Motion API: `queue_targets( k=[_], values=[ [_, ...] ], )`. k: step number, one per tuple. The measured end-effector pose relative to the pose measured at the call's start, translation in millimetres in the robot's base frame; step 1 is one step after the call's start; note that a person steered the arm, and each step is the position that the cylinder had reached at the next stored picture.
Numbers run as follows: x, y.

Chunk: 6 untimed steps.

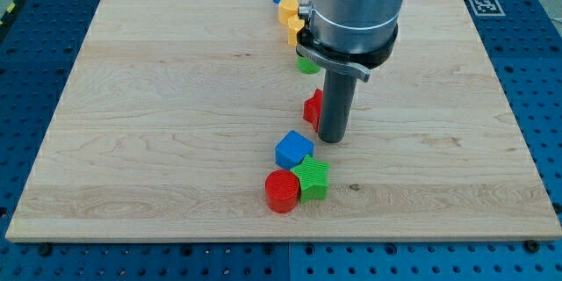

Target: Push the red star into the green circle

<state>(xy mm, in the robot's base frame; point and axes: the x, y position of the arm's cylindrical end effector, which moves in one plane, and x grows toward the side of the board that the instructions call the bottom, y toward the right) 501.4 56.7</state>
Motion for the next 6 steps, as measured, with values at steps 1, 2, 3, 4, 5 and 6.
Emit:
queue_targets(
  k=[1,2,3,4,5,6],
  values=[
    [-9.5,0.0],
    [-21.2,0.0],
    [-43.4,0.0],
    [-67.5,0.0],
    [-53.0,0.0],
    [-23.7,-0.1]
  ],
)
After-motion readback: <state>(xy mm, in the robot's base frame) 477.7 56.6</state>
